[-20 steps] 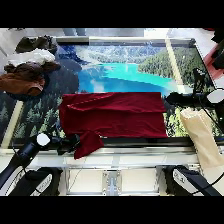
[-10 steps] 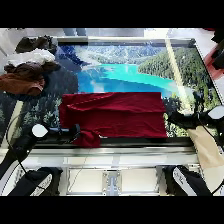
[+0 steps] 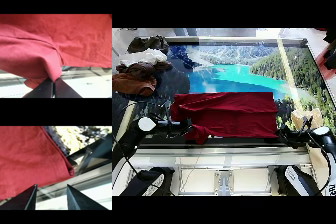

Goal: Fold the shirts.

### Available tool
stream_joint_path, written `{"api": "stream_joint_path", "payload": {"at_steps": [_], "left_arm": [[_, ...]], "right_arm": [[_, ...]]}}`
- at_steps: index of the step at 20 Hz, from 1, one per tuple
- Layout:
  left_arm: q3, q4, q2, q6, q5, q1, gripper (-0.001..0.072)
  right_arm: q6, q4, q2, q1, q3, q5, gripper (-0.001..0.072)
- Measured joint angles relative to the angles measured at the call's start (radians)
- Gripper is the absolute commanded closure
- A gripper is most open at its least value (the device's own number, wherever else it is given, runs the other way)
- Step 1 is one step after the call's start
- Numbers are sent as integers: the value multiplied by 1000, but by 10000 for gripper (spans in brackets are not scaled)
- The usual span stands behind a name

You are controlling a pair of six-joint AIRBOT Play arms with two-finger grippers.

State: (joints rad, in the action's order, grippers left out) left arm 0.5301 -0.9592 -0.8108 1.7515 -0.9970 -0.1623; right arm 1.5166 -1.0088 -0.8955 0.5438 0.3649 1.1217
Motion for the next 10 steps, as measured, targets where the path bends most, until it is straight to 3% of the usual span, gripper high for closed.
{"api": "stream_joint_path", "payload": {"at_steps": [4,5,6,7,8,9,10], "left_arm": [[3,0,0,-5,-8,0,696],[4,0,0,-5,-9,0,696],[4,0,0,-7,-10,0,696],[4,0,0,-9,-10,0,696],[4,0,0,-13,-11,0,696],[4,0,0,-13,-13,0,696],[4,0,0,-16,-15,0,696]], "right_arm": [[11,71,-3,7,-51,-90,271],[11,93,-3,7,-60,-114,308],[14,111,-3,8,-66,-138,455],[17,116,-4,8,-71,-164,532],[22,125,-4,9,-74,-182,551],[22,151,-4,9,-76,-196,672],[18,173,-4,9,-77,-192,677]]}}
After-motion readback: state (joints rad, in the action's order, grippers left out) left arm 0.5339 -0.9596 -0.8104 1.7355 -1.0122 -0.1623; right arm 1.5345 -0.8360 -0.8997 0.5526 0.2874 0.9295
